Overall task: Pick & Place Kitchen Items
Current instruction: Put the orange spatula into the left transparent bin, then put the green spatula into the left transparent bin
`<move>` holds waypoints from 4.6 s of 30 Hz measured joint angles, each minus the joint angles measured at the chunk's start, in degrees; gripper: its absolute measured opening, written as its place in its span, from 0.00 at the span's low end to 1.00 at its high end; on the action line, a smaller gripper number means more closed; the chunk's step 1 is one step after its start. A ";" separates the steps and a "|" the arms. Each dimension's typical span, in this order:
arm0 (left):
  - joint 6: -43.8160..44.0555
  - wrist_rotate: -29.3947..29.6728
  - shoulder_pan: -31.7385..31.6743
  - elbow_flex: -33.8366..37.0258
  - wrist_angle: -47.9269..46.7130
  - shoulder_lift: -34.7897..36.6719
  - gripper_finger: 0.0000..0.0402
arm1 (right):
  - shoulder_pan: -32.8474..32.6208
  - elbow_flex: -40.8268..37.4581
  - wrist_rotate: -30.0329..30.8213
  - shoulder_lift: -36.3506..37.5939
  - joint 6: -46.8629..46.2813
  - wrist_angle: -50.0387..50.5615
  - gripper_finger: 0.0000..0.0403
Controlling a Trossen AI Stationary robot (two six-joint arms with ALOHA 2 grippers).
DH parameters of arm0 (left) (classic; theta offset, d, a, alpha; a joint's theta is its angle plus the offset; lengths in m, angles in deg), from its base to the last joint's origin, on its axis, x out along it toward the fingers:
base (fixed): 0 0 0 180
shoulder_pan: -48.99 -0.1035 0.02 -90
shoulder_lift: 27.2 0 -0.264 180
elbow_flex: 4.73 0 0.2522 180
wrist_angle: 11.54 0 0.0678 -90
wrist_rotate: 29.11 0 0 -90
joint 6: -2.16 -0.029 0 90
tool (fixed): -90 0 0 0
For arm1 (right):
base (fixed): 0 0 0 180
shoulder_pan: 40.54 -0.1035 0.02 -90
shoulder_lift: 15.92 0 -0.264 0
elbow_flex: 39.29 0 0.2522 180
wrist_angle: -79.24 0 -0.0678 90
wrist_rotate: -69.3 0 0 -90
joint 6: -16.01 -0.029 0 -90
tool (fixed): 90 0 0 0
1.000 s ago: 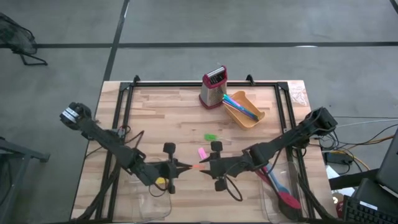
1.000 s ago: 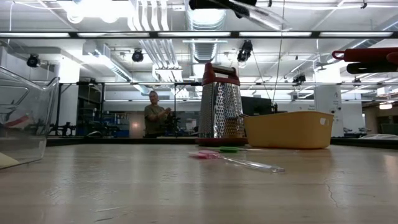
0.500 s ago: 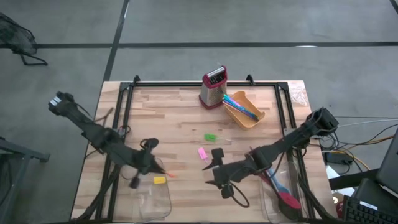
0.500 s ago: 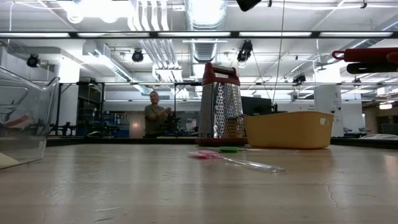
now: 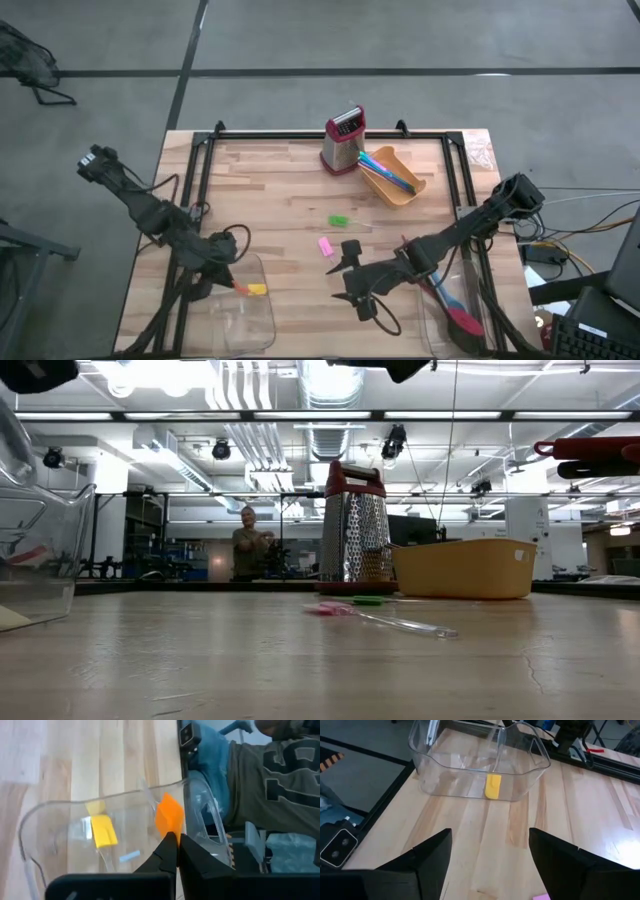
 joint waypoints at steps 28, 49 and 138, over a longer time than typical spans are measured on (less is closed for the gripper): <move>17.92 -2.09 7.84 -4.81 -1.11 -3.51 0.01 | 0.04 -0.75 0.16 -0.07 -0.22 -0.47 0.53; 22.51 0.32 8.06 8.50 5.80 -8.05 0.13 | 0.72 -3.76 0.16 -0.11 -1.57 -2.68 0.47; -49.44 7.34 -8.09 12.17 81.04 -19.47 0.33 | 33.09 -7.32 -14.80 -16.29 -4.34 6.27 0.44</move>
